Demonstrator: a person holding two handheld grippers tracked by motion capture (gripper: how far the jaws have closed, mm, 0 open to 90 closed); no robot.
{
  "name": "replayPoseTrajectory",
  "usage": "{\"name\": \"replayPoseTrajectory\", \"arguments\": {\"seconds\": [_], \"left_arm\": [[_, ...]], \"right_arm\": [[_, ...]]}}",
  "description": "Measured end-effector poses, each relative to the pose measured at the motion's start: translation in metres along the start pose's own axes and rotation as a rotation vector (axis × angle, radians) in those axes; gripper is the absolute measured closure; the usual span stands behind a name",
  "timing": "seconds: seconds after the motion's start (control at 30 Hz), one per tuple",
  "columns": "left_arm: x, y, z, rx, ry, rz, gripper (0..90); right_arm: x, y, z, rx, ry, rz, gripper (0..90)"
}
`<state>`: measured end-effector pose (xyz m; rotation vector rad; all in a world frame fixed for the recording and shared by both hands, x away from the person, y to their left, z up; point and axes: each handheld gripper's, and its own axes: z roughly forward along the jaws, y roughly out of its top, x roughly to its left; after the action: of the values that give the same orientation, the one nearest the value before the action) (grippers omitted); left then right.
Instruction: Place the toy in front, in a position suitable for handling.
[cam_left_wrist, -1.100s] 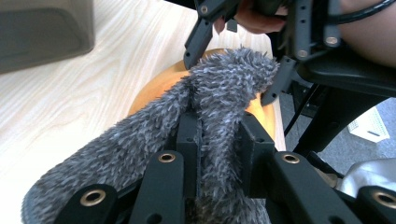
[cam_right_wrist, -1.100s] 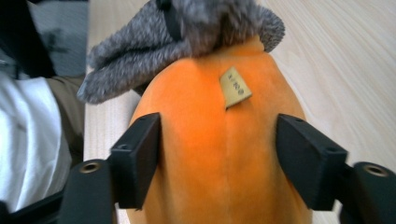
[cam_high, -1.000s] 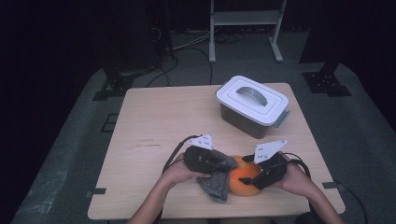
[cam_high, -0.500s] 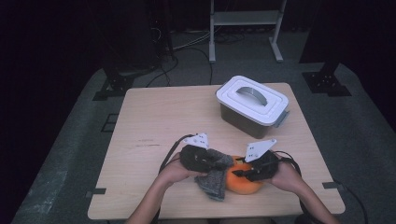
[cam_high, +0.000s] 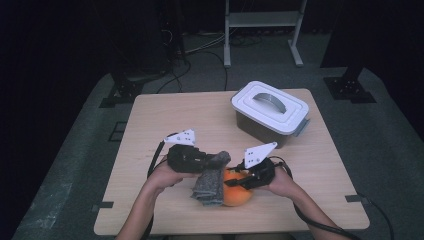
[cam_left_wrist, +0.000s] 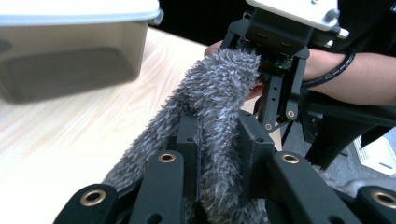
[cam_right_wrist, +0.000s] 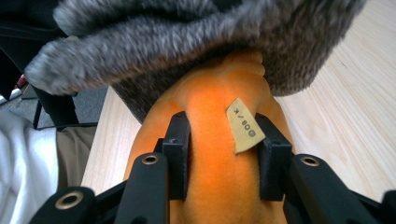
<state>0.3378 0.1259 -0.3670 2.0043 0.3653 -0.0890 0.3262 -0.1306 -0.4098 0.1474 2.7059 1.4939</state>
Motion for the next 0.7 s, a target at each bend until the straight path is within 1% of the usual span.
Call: {"name": "replayPoseTrajectory", "arguments": {"seconds": [0.07,0.13,0.2,0.27,0.3,0.33,0.37,0.43,0.47,0.5,0.6,0.67,0.7], "left_arm": [[0.0,-0.005,0.004,0.004,-0.014,-0.01,73.3],[0.001,-0.009,0.009,0.006,-0.025,-0.018,73.1],[0.001,-0.011,0.012,0.003,-0.035,-0.021,73.1],[0.0,-0.011,0.013,0.005,-0.035,-0.021,73.0],[0.001,-0.011,0.014,0.016,-0.031,-0.016,72.8],[0.001,-0.012,0.017,0.038,-0.03,-0.014,72.8],[0.001,-0.012,0.017,0.038,-0.03,-0.014,72.8],[0.0,-0.015,0.02,0.048,-0.036,-0.019,72.8],[0.0,-0.017,0.023,0.049,-0.043,-0.021,72.8],[0.0,-0.017,0.023,0.049,-0.043,-0.021,72.8],[-0.002,-0.016,0.028,0.051,-0.05,-0.022,72.9],[-0.003,-0.014,0.033,0.056,-0.053,-0.023,73.0],[-0.004,-0.013,0.037,0.072,-0.055,-0.015,73.0]], "right_arm": [[0.001,-0.002,0.0,-0.011,0.004,0.0,61.2],[0.002,-0.008,-0.003,-0.005,0.013,-0.01,60.1],[0.002,-0.01,-0.004,-0.004,0.013,-0.018,60.0],[0.003,-0.016,-0.01,-0.013,0.015,-0.024,59.7],[0.003,-0.02,-0.014,-0.02,0.015,-0.022,59.4],[0.0,-0.028,-0.022,-0.042,0.015,-0.002,58.9],[0.0,-0.028,-0.022,-0.042,0.015,-0.002,58.9],[-0.002,-0.033,-0.029,-0.049,0.007,0.005,58.4],[-0.003,-0.038,-0.035,-0.055,0.004,0.024,57.7],[-0.003,-0.038,-0.035,-0.055,0.004,0.024,57.7],[-0.005,-0.044,-0.042,-0.059,0.001,0.041,56.0],[-0.005,-0.046,-0.045,-0.056,-0.01,0.045,51.7],[-0.005,-0.045,-0.046,-0.053,-0.017,0.053,47.5]]}}
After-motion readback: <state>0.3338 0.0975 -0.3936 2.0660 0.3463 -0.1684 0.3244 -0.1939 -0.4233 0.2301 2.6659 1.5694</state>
